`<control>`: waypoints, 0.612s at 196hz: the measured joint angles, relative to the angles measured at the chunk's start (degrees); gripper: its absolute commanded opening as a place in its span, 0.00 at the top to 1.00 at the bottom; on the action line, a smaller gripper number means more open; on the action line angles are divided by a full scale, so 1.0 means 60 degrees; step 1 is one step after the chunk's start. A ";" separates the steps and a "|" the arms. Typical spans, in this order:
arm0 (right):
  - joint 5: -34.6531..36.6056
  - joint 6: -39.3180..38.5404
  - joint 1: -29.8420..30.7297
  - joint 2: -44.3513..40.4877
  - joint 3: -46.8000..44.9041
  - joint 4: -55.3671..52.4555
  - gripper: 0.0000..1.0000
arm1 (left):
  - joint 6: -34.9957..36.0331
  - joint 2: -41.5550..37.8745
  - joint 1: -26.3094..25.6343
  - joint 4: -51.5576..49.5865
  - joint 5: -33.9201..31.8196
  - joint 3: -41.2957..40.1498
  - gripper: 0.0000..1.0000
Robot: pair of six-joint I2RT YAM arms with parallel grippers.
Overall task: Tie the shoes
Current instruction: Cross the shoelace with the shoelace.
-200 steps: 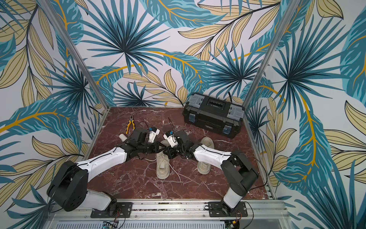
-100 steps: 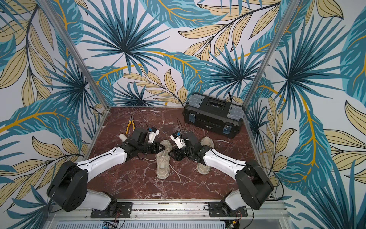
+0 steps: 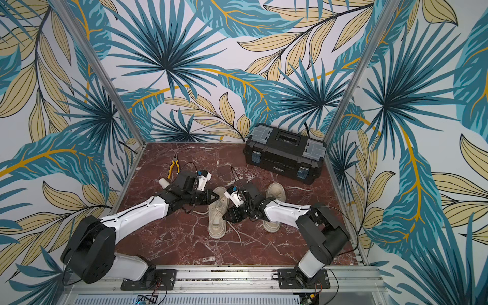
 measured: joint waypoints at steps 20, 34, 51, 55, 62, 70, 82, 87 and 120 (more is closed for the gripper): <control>-0.0131 0.0091 0.0000 0.0193 0.0000 0.0106 0.67 | 0.0011 -0.0004 0.0000 -0.0029 -0.0033 0.0000 1.00; -0.0233 0.0149 0.0000 0.0299 0.0000 0.0200 0.71 | 0.0018 -0.0025 0.0004 -0.0073 -0.0047 0.0000 1.00; -0.0375 0.0208 0.0000 0.0386 0.0000 0.0299 0.78 | 0.0022 -0.0102 0.0004 -0.0135 -0.0076 0.0000 1.00; -0.0393 0.0229 0.0000 0.0401 0.0000 0.0306 0.79 | 0.0026 -0.0124 0.0000 -0.0146 -0.0084 0.0000 1.00; -0.0433 0.0255 0.0000 0.0412 -0.0004 0.0342 0.83 | 0.0029 -0.0160 0.0000 -0.0160 -0.0098 0.0000 1.00; -0.0463 0.0266 0.0000 0.0412 -0.0018 0.0401 0.86 | 0.0029 -0.0193 0.0004 -0.0178 -0.0113 0.0000 1.00; -0.0452 0.0317 0.0007 0.0408 -0.0073 0.0474 0.90 | 0.0036 -0.0244 0.0004 -0.0219 -0.0171 0.0000 1.00; -0.0441 0.0353 0.0007 0.0397 -0.0106 0.0495 0.91 | 0.0036 -0.0270 0.0000 -0.0237 -0.0186 0.0000 1.00; -0.0044 0.0361 -0.0004 -0.0066 -0.0342 0.0335 0.95 | 0.0117 -0.0390 0.0004 -0.0433 -0.0335 0.0000 1.00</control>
